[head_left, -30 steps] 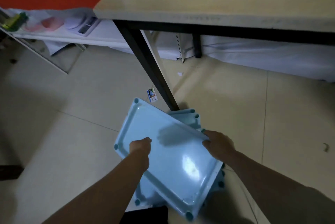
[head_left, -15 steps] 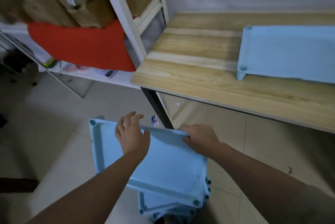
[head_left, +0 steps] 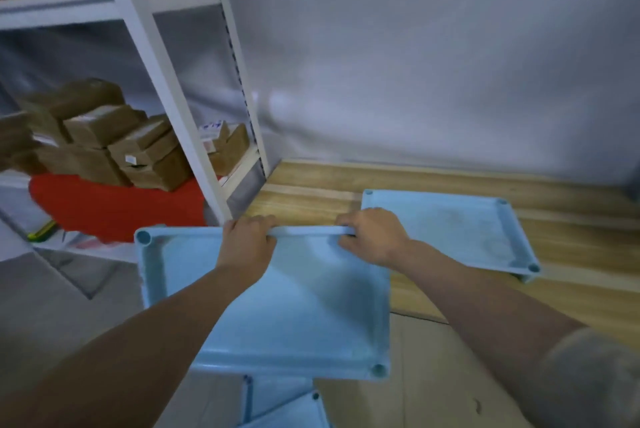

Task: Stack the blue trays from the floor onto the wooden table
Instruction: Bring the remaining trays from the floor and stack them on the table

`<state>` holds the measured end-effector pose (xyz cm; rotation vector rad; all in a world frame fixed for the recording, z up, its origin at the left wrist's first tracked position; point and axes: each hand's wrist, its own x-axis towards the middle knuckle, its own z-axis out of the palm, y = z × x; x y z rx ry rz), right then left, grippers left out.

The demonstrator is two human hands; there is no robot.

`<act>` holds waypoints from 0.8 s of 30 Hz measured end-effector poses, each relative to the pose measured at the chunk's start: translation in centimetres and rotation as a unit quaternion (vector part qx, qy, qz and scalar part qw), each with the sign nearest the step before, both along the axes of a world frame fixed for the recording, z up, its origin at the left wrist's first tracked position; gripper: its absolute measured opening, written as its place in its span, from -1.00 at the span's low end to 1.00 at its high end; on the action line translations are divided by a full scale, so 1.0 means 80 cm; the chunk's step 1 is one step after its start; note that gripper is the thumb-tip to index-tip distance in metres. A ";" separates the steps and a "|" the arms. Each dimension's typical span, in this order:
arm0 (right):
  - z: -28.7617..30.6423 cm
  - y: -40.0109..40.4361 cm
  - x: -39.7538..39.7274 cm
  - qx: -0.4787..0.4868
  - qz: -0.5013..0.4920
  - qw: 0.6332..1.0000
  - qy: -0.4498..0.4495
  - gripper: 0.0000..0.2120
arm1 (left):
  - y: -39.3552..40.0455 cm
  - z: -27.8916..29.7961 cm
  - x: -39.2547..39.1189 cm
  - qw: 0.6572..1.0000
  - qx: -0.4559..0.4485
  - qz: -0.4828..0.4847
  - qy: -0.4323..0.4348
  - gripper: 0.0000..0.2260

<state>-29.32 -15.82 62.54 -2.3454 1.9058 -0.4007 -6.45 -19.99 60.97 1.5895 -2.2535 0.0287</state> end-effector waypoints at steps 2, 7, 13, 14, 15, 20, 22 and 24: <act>0.034 0.006 -0.019 -0.037 -0.047 0.998 -0.008 -0.89 | -0.013 0.025 -0.026 0.999 -0.014 -0.023 0.017 -0.81; 0.094 0.035 -0.069 -0.104 -0.189 0.976 -0.028 -0.62 | -0.037 0.076 -0.105 0.993 -0.061 -0.094 0.032 -0.78; 0.125 0.108 -0.121 -0.191 -0.403 0.875 -0.191 -0.26 | -0.039 0.101 -0.200 0.980 -0.056 -0.164 0.096 -0.83; 0.123 0.117 -0.130 -0.186 -0.433 0.849 -0.241 -0.26 | -0.038 0.102 -0.212 0.978 -0.048 -0.171 0.112 -0.82; 0.120 0.124 -0.140 -0.181 -0.455 0.825 -0.280 -0.30 | -0.037 0.102 -0.223 0.975 -0.041 -0.178 0.125 -0.82; 0.086 0.116 -0.183 -0.156 -0.485 0.771 -0.382 -0.51 | -0.040 0.098 -0.255 0.978 -0.028 -0.170 0.119 -0.86; 0.069 0.096 -0.199 -0.151 -0.466 0.759 -0.430 -0.56 | -0.051 0.091 -0.265 0.983 -0.030 -0.143 0.111 -0.80; 0.059 0.075 -0.221 -0.135 -0.449 0.750 -0.466 -0.60 | -0.063 0.084 -0.278 0.983 -0.036 -0.130 0.127 -0.69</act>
